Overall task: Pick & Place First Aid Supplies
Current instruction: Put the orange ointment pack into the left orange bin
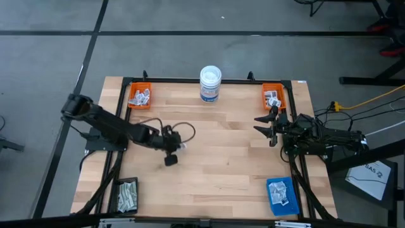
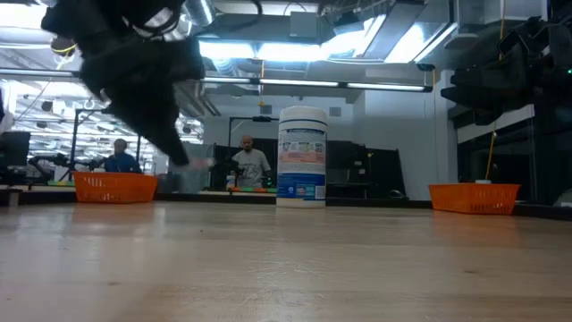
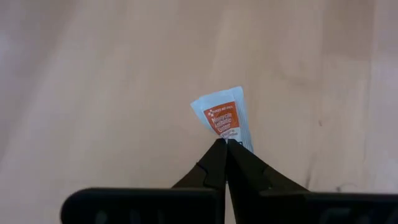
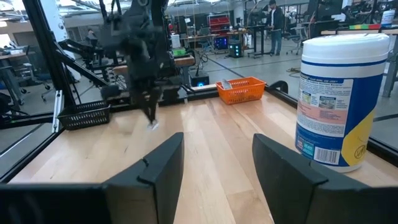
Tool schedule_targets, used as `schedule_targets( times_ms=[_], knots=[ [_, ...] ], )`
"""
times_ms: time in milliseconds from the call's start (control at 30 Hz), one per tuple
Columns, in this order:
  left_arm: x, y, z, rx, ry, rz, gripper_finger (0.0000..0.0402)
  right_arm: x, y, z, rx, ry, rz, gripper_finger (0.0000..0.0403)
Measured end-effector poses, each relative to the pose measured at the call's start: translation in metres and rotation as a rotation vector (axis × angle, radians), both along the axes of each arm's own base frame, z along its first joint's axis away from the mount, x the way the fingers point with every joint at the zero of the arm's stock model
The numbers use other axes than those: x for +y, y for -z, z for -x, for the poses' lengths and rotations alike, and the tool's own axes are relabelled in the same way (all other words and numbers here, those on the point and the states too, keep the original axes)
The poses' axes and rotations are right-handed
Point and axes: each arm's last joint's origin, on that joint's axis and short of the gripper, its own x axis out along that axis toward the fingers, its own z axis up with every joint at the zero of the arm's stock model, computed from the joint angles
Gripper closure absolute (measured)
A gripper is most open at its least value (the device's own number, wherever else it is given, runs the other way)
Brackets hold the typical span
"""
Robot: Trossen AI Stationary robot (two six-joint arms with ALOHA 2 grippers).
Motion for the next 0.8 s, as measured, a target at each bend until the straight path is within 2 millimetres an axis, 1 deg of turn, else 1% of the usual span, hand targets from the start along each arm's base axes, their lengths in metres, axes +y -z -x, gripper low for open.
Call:
schedule_targets(
  times_ms=[267, 467, 600, 800],
  knots=[
    [0.035, -0.038, 0.015, -0.098, -0.076, -0.040, 0.0401, 0.000, 0.000, 0.000, 0.000, 0.000, 0.000, 0.0212],
    [0.059, -0.060, 0.032, -0.155, -0.162, -0.076, 0.0401, 0.000, 0.000, 0.000, 0.000, 0.000, 0.000, 0.0212],
    [0.076, -0.072, 0.046, -0.179, -0.247, -0.112, 0.0400, 0.000, 0.000, 0.000, -0.001, 0.000, 0.000, 0.0212],
    [0.100, -0.082, 0.075, -0.152, -0.409, -0.165, 0.0400, 0.000, 0.000, 0.000, -0.001, 0.000, 0.000, 0.0212]
  ],
)
